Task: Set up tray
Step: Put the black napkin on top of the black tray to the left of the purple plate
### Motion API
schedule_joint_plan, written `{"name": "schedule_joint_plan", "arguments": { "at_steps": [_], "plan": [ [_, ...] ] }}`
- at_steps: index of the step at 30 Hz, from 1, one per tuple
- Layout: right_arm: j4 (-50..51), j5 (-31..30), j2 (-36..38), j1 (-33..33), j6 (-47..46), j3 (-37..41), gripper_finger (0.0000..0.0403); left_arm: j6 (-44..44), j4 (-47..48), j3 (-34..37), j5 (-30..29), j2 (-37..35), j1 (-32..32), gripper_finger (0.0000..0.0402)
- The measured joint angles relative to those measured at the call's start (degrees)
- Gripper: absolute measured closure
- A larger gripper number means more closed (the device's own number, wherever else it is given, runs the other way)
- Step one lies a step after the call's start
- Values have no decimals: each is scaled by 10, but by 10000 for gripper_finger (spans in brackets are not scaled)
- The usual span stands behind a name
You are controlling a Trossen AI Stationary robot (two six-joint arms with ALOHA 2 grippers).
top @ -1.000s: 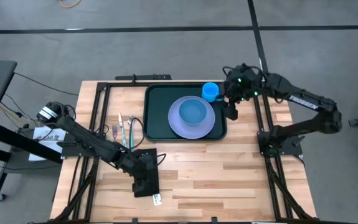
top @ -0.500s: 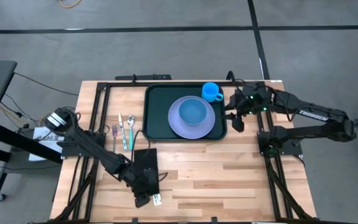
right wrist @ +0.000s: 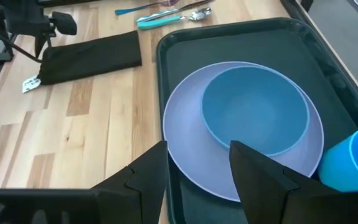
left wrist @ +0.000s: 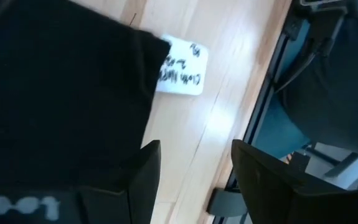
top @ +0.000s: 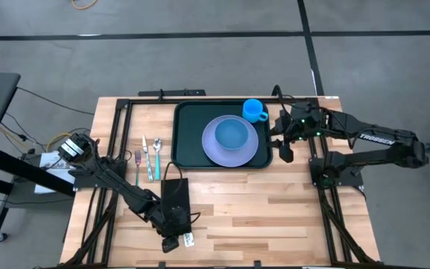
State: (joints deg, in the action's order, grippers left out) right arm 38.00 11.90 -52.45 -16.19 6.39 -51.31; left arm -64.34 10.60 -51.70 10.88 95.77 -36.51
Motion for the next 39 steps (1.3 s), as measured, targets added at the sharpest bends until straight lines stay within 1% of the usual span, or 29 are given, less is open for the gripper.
{"name": "schedule_joint_plan", "arguments": {
  "at_steps": [4,6,11,13,15,18,21,23,24,26,28,32,35,37,39],
  "plan": [
    [0,0,0,1,0,0,239,2,17,0,22,0,6,216],
    [-3,0,0,1,0,0,239,16,22,-6,24,0,12,216],
    [-4,0,0,1,0,0,239,114,24,-51,-1,-1,30,216],
    [-6,0,0,1,-2,0,239,164,52,-82,-17,-1,36,216],
    [-9,0,0,0,-9,0,239,215,114,-121,-25,-1,43,217],
    [-11,0,0,0,-26,0,239,285,268,-197,-57,-1,46,217],
    [-14,0,0,0,-49,0,239,332,424,-274,-125,-1,42,217],
    [-14,0,-1,0,-64,0,239,340,487,-314,-171,-2,30,217],
    [-14,0,-2,0,-67,0,239,343,500,-329,-189,-1,22,217],
    [-15,0,-6,1,-74,0,239,343,506,-348,-214,-1,5,217],
    [-17,0,-9,1,-76,0,239,340,493,-351,-228,-1,-9,217],
    [-18,-2,-29,5,-73,1,239,293,465,-351,-256,3,-22,217],
    [-23,-2,-48,6,-65,0,239,266,452,-352,-266,26,-34,217],
    [-30,-2,-66,7,-64,0,239,257,443,-352,-258,54,-40,217],
    [-32,-2,-82,8,-64,0,239,248,441,-351,-232,85,-44,217]
  ]
}}
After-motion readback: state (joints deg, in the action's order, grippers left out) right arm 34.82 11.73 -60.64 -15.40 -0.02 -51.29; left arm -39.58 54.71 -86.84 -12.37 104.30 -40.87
